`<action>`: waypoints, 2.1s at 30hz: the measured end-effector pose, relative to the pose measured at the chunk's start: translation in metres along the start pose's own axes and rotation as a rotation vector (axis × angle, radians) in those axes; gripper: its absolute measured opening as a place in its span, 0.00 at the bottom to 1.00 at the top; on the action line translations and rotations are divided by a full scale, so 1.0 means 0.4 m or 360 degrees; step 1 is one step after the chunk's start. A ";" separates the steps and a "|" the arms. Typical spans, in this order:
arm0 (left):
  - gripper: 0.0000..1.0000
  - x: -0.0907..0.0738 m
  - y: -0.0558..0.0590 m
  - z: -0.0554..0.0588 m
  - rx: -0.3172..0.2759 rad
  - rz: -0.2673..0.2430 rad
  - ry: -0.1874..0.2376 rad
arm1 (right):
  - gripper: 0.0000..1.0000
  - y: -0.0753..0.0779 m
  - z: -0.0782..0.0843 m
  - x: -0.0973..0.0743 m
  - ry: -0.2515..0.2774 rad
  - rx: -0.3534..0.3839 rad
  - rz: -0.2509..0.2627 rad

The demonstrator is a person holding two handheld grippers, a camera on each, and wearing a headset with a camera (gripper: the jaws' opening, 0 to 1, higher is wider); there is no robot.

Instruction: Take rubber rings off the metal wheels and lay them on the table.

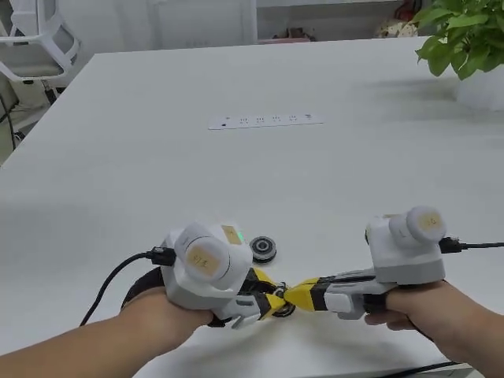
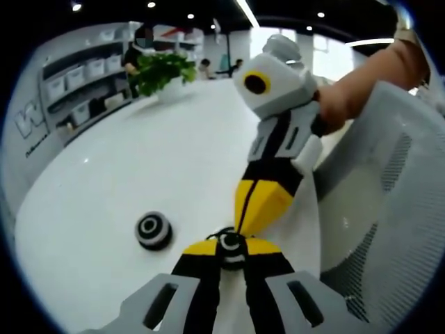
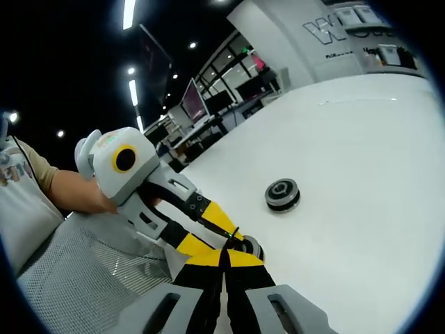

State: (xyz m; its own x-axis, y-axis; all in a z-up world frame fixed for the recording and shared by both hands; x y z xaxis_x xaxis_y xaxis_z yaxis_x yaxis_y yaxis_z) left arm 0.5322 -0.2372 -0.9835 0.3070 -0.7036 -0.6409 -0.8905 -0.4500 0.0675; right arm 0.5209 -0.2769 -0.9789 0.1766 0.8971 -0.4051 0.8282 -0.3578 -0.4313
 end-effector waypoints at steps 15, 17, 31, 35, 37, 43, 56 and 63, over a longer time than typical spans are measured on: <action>0.15 -0.002 0.001 -0.003 0.0003 0.0027 0.0009 | 0.00 0.033 0.006 -0.010 0.0003 -0.0043 0.0067; 0.17 -0.005 0.005 -0.002 -0.0008 0.0046 0.0004 | 0.00 0.032 0.003 -0.012 0.0010 -0.0038 0.0063; 0.39 -0.075 0.019 -0.024 -0.0050 0.0104 0.0072 | 0.00 0.024 -0.029 -0.028 0.0044 -0.0061 0.0037; 0.47 -0.108 0.013 -0.026 -0.0054 0.0075 0.0090 | 0.00 0.019 -0.042 -0.030 0.0048 -0.0074 0.0026; 0.50 -0.126 0.010 -0.028 -0.0068 0.0069 0.0108 | 0.00 0.017 -0.049 -0.031 0.0052 -0.0074 0.0022; 0.61 -0.174 -0.003 -0.029 -0.0095 0.0023 0.0145 | 0.00 0.009 -0.065 -0.025 0.0043 -0.0093 -0.0004; 0.81 -0.248 -0.028 -0.008 -0.0155 -0.0030 0.0175 | 0.00 0.001 -0.098 0.021 -0.0067 -0.0197 -0.0054; 0.86 -0.280 -0.043 0.018 -0.0172 -0.0070 0.0162 | 0.00 0.009 -0.107 0.057 -0.0135 -0.0242 -0.0069</action>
State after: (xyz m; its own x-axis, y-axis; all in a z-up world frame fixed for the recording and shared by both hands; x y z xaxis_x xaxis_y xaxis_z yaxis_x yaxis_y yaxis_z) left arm 0.5106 -0.1467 -0.9184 0.3820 -0.7315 -0.5648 -0.8357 -0.5343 0.1268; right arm 0.5505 -0.2467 -0.9551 0.0985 0.8834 -0.4582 0.9061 -0.2699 -0.3256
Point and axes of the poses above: the centre of the closed fingertips' face, and the gripper's own axes: x roughly forward along the fingers, y roughly to its right, z roughly out of its underside, the point moved 3 cm from there along -x, roughly backward along the fingers, and after that the axes turned 7 degrees about -x, right-handed, at the moved point
